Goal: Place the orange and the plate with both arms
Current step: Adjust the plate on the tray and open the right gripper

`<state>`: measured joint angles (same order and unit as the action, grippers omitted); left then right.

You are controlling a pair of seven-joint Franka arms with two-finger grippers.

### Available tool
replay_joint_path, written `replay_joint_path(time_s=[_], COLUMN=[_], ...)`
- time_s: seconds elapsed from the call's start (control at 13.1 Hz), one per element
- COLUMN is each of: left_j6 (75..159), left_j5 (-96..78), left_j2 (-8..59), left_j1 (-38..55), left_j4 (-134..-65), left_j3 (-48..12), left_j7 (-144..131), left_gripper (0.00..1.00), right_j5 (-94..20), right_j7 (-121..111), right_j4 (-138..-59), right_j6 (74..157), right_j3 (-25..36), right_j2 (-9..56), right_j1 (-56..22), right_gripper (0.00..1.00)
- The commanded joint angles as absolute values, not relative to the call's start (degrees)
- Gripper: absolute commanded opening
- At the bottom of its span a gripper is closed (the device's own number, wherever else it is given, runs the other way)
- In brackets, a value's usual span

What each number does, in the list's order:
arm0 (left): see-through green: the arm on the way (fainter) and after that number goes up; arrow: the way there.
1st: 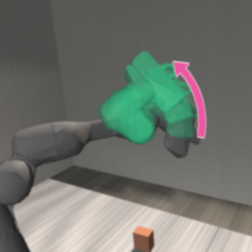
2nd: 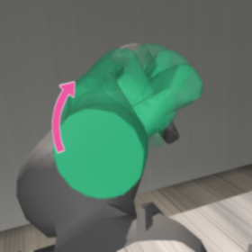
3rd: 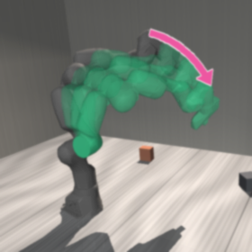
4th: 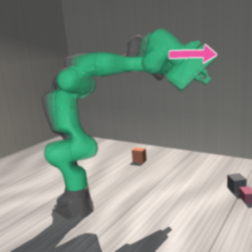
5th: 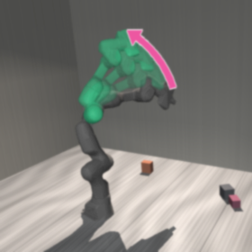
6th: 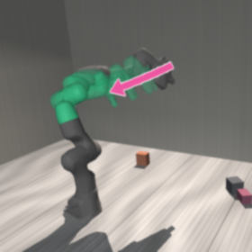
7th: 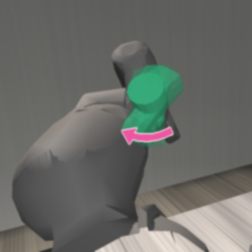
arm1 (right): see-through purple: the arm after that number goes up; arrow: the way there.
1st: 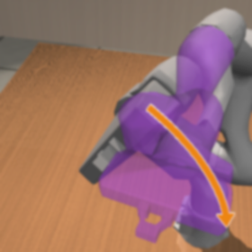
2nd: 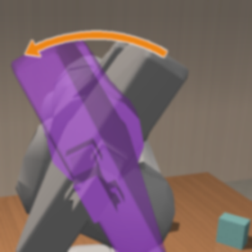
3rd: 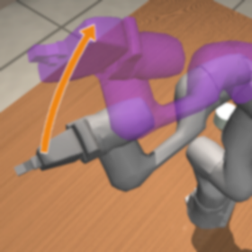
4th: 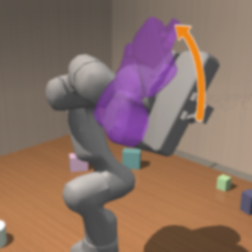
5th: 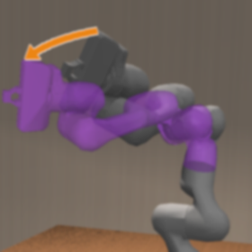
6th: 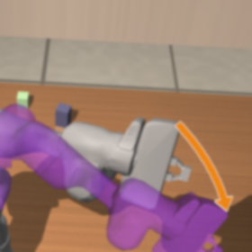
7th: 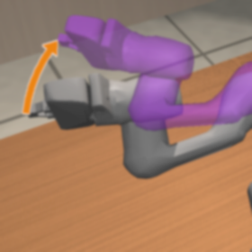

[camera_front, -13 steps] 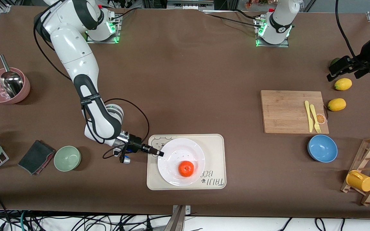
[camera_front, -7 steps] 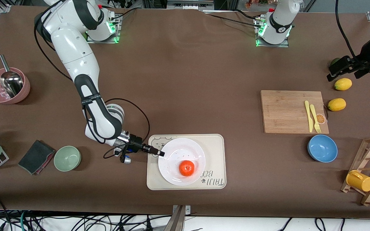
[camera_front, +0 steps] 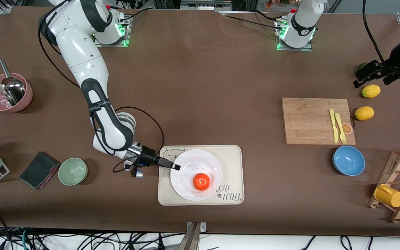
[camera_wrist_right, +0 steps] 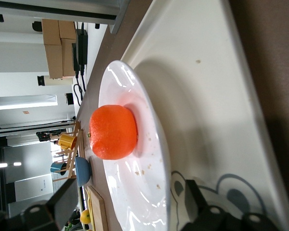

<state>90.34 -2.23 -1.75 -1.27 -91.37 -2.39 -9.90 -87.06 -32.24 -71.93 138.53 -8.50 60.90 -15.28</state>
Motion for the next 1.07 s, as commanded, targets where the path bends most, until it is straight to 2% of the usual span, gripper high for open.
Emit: replay_joint_path(time_s=[0.0,0.53,0.99], left_j6=[89.7,89.7,89.7], left_j5=[-2.4,-2.4,-2.4], left_j2=[-1.1,-1.1,-1.1], left_j1=[-1.5,-1.5,-1.5], left_j4=[-89.8,-89.8,-89.8], left_j3=[-2.5,-2.5,-2.5], left_j7=[-10.3,-10.3,-10.3], left_gripper=[1.00,1.00,1.00], right_j5=[-84.2,-82.1,-70.1], right_j7=[-31.6,-31.6,-24.5], right_j4=[-71.7,-71.6,-71.6], right_j6=[139.7,139.7,139.7], right_j3=[-8.2,-8.2,-8.5], right_j2=[61.5,60.6,59.6], right_j1=[-15.2,-15.5,-15.7], right_gripper=[0.99,1.00,1.00])
